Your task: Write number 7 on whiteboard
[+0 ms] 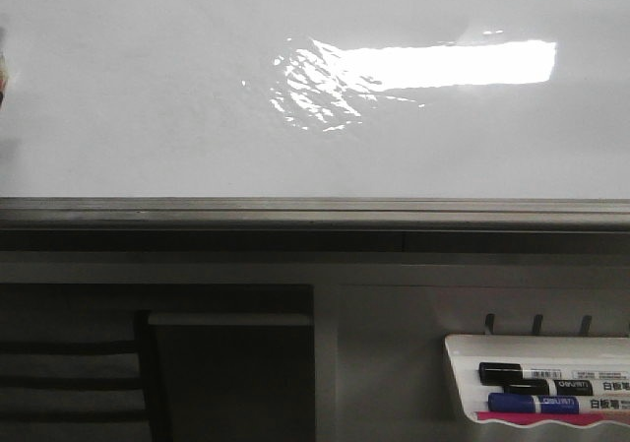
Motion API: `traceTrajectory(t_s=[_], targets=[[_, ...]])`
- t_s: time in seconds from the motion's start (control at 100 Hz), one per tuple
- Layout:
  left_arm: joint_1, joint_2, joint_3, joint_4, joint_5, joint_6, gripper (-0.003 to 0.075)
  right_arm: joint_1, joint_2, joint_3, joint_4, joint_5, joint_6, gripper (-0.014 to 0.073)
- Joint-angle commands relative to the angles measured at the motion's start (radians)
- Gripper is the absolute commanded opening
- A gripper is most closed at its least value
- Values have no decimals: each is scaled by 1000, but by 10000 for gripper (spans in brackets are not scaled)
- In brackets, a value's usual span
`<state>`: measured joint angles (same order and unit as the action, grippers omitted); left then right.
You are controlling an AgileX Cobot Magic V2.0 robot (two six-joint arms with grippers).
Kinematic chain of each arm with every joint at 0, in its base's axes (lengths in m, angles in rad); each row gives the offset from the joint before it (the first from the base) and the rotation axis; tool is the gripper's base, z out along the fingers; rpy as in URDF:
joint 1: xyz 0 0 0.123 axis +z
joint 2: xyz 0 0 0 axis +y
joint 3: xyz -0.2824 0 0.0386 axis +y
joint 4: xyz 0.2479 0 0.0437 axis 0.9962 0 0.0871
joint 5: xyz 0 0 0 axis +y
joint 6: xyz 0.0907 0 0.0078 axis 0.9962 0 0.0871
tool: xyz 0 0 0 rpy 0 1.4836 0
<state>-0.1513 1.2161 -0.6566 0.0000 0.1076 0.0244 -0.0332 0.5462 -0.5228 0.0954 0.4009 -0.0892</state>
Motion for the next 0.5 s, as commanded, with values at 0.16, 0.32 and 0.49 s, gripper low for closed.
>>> traceTrajectory(t_s=[0.16,0.32,0.49], targets=[[-6,69,-37,-13,-153,0,594,-3,9,-37,5,-75,-10,629],[-6,73,-37,-13,-149,0,491,-3,9,-37,5,-75,-10,629],[-6,73,-37,-13,-149,0,349,-3,9,-37,5,-75,-10,629]])
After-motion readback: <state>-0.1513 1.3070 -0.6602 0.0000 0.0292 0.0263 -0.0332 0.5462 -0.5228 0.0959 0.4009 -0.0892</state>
